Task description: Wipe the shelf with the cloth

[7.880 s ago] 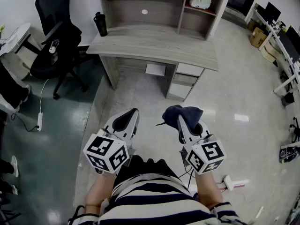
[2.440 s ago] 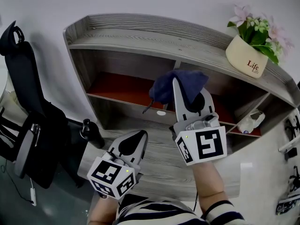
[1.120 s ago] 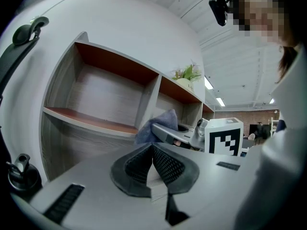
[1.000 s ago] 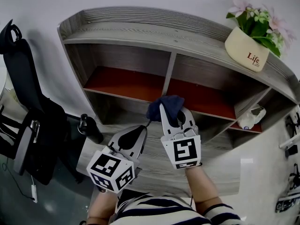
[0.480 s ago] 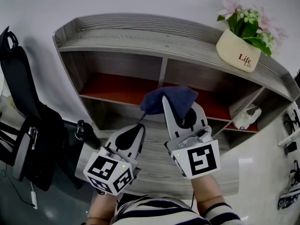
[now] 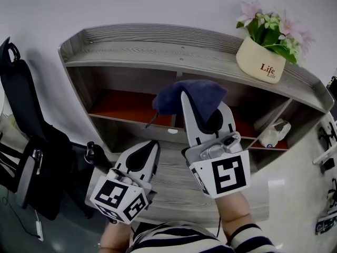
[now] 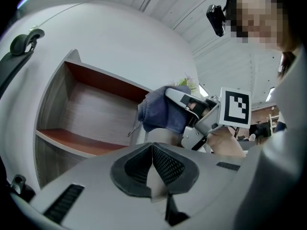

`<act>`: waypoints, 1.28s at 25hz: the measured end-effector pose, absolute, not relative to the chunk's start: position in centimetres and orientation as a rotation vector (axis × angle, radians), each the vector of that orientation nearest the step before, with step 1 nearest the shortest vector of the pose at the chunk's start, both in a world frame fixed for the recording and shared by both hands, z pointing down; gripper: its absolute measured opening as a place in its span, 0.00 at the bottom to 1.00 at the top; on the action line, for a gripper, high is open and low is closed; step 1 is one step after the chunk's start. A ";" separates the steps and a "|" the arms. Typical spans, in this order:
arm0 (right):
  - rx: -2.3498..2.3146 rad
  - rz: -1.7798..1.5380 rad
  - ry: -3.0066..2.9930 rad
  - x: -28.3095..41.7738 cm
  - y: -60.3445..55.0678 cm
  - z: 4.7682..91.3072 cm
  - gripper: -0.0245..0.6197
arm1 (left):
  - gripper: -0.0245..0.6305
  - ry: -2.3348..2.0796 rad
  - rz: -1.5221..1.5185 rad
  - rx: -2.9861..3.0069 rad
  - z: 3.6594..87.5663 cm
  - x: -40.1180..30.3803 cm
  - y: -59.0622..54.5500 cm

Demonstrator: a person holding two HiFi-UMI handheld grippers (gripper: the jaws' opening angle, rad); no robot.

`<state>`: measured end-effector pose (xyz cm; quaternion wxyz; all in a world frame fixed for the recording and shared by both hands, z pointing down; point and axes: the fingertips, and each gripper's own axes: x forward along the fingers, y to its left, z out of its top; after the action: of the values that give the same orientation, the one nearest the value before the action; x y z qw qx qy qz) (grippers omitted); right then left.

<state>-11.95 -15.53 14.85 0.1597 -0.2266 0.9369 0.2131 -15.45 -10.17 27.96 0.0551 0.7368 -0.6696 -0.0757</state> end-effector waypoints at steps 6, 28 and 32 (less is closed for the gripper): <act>-0.645 0.628 2.659 -13.0 -16.0 14.1 0.11 | 0.06 -2.054 -0.222 2.212 28.2 -16.0 -9.5; -0.840 0.665 2.627 -8.9 -20.1 13.7 0.11 | 0.06 -1.962 -0.189 2.263 29.2 -13.5 -10.6; -0.905 0.687 2.610 -7.1 -21.0 13.7 0.11 | 0.06 -1.919 -0.183 2.296 29.1 -12.6 -11.3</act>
<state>-7.07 -20.97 13.68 0.1469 -0.3146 0.9069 0.2386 -12.56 -11.26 29.13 0.0719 0.7638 -0.6385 -0.0608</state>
